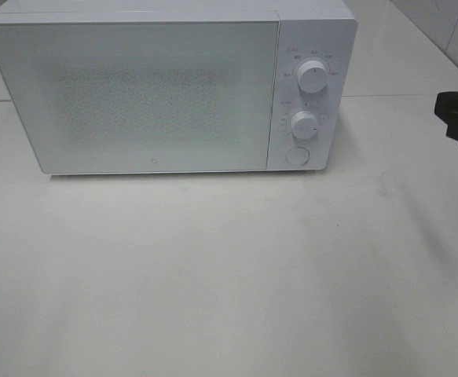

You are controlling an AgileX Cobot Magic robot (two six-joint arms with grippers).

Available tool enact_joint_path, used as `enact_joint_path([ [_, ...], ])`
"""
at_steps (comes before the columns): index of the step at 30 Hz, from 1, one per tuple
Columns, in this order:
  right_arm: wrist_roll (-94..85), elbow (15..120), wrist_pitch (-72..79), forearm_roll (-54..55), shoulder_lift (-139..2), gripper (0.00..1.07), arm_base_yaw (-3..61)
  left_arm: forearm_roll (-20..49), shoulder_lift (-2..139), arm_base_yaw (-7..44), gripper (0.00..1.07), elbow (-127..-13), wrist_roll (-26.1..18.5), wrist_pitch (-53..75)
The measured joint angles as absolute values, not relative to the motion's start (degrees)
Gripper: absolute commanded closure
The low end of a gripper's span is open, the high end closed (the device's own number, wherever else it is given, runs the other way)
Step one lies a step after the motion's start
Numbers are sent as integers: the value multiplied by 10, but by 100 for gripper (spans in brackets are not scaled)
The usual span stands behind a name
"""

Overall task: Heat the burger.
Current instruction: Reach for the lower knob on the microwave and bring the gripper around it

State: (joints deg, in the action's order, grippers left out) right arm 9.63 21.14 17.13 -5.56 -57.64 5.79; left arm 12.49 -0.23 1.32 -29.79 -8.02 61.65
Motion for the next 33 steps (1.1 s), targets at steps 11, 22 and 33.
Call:
enact_joint_path([
  [11, 15, 125, 379, 40, -670, 35, 81, 125, -2, 13, 6, -298, -80, 617],
  [22, -127, 117, 517, 252, -766, 35, 241, 125, -2, 13, 6, -298, -80, 617],
  [33, -189, 125, 642, 485, -846, 35, 413, 125, -2, 13, 6, -298, -80, 617],
])
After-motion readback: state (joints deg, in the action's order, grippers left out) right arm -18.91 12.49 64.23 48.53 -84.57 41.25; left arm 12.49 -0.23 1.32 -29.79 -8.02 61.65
